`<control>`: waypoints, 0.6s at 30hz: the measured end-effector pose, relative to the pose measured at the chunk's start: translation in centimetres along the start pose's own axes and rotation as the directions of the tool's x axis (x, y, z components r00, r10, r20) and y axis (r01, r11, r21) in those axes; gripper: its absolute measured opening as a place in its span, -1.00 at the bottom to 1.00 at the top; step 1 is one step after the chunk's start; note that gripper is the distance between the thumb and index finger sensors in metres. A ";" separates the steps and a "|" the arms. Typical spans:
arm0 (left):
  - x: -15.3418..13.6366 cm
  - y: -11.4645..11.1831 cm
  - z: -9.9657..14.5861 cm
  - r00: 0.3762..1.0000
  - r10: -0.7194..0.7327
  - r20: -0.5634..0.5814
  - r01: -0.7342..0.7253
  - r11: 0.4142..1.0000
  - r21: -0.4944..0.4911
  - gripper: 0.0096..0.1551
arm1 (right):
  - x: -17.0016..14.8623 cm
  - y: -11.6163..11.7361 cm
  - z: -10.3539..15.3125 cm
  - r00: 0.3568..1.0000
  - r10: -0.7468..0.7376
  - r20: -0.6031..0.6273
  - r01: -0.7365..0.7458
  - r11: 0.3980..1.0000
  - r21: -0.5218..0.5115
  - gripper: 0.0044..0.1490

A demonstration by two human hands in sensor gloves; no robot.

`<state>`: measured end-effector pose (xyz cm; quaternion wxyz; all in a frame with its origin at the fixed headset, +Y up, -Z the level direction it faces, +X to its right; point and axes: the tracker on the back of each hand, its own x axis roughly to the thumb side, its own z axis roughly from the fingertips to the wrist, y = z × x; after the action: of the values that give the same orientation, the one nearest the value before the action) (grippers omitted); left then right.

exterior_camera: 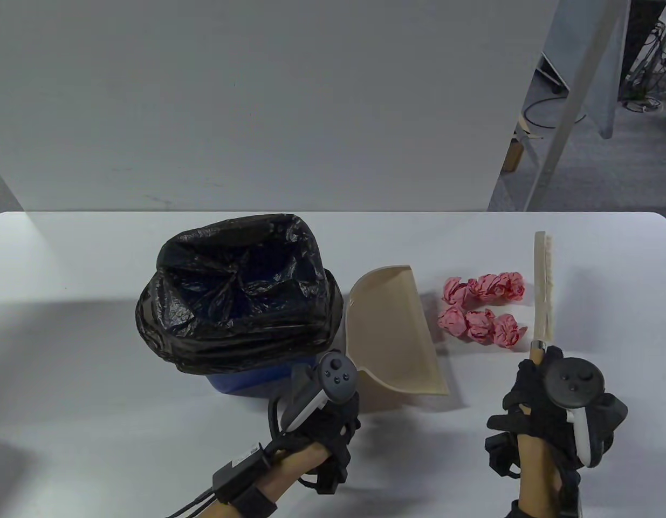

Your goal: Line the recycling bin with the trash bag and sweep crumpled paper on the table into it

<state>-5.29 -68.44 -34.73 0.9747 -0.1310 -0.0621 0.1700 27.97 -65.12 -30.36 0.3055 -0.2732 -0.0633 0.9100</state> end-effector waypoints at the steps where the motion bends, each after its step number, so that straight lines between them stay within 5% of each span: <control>1: 0.1 -0.2 -0.5 1.000 -0.003 -0.008 0.003 1.000 -0.022 -0.06 | 0.0 0.1 0.0 1.000 0.002 -0.005 -0.002 1.000 0.015 -0.24; 18: 2.2 -3.5 -4.2 0.997 0.076 -0.008 -0.077 0.988 -0.133 -0.06 | 2.5 1.4 2.3 0.996 0.035 0.085 -0.048 0.986 0.160 -0.24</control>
<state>-1.42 -71.88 -37.63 0.9566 -0.1985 -0.0666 0.2026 24.32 -64.64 -29.99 0.3047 -0.2114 0.0041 0.9287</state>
